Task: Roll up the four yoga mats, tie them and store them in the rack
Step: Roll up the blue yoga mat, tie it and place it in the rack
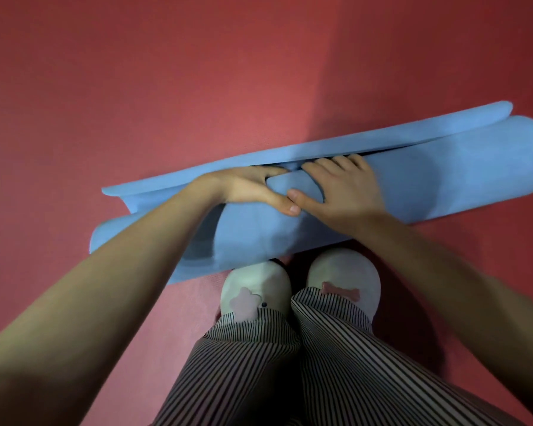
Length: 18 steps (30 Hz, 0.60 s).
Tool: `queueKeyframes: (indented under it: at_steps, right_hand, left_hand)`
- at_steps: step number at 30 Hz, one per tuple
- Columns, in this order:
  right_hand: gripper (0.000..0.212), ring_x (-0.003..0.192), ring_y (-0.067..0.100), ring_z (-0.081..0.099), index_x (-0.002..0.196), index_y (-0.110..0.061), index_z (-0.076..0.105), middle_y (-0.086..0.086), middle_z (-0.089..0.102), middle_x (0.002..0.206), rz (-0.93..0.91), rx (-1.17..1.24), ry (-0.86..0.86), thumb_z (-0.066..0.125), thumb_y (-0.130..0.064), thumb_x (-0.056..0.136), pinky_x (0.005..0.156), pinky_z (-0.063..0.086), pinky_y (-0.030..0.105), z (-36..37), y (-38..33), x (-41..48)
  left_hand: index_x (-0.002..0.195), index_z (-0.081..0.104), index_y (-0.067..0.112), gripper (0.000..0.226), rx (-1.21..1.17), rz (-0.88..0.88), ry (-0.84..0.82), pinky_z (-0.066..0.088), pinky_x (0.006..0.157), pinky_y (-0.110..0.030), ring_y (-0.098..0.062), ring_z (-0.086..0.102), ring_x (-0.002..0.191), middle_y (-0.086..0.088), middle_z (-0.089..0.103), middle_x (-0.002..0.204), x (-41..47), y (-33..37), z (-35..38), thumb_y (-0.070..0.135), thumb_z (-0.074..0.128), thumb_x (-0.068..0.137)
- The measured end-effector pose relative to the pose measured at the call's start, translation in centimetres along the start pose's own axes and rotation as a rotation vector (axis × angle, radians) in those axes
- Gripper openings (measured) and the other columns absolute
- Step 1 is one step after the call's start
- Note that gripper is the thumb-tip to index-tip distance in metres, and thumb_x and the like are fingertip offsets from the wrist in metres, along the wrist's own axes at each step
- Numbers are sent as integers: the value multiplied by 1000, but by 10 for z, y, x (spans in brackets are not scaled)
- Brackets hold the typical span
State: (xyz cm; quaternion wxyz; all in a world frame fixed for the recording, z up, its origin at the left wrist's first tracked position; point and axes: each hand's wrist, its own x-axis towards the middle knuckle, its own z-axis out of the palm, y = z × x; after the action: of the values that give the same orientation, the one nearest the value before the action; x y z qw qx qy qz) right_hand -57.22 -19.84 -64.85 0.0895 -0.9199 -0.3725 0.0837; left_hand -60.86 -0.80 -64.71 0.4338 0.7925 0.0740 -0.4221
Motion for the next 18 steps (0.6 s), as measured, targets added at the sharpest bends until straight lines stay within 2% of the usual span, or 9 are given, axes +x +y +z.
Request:
queueKeyframes:
  at_steps: [1, 3, 5, 7, 9, 12, 16, 18]
  right_hand:
    - [69, 91, 28, 63, 101, -11, 69, 5, 70, 97, 2, -12, 22, 29, -64, 82, 88, 41, 38, -1, 1, 4]
    - [73, 101, 28, 60, 107, -11, 65, 7, 68, 108, 21, -42, -45, 24, -65, 79, 90, 39, 38, -8, -1, 18]
    - [67, 114, 26, 51, 114, -13, 59, 6, 61, 122, 21, -34, -130, 25, -63, 85, 95, 33, 37, -12, 1, 40]
    - [54, 117, 25, 48, 115, -14, 56, 5, 58, 124, 12, 14, -162, 31, -56, 93, 96, 31, 37, -13, 5, 59]
    - [52, 114, 25, 50, 114, -14, 58, 4, 60, 122, 21, 20, -163, 30, -54, 96, 96, 32, 38, -13, 5, 71]
    - [50, 108, 25, 53, 102, -15, 61, 4, 63, 115, 9, -3, -104, 26, -49, 98, 91, 33, 36, -7, 7, 73]
    - [47, 96, 31, 58, 90, -12, 64, 11, 67, 101, 11, -32, -34, 27, -39, 100, 75, 29, 33, -11, 6, 71]
    - [46, 92, 33, 58, 87, -11, 65, 13, 67, 96, 26, -22, 16, 29, -37, 100, 74, 29, 34, -12, 4, 68]
  left_hand:
    - [129, 53, 39, 90, 0, 8, 49, 32, 110, -26, 2, 47, 122, 22, 55, 130, -1, -2, 1, 70, 76, 48]
    - [139, 46, 31, 102, 62, 3, 229, 33, 108, -26, -4, 45, 127, 16, 50, 138, -9, -4, 5, 79, 65, 50]
    - [139, 45, 29, 104, 263, -2, 430, 39, 104, -33, -14, 50, 125, 11, 52, 138, -21, -1, 12, 88, 40, 53]
    - [142, 38, 26, 112, 518, 25, 520, 40, 99, -35, -20, 50, 124, 6, 50, 141, -28, 1, 19, 90, 28, 51]
    - [145, 31, 26, 119, 608, 42, 507, 39, 98, -34, -20, 48, 127, 6, 45, 144, -27, 3, 19, 92, 34, 47]
    - [145, 30, 33, 107, 535, 11, 458, 38, 95, -33, -19, 47, 126, 11, 47, 141, -22, 6, 11, 84, 60, 55]
    - [136, 37, 38, 95, 475, 22, 430, 39, 91, -35, -20, 53, 118, 12, 56, 130, -13, 3, -1, 82, 64, 56]
    - [132, 41, 39, 90, 455, 29, 417, 39, 87, -33, -19, 54, 114, 13, 58, 125, -12, 2, -5, 82, 64, 56]
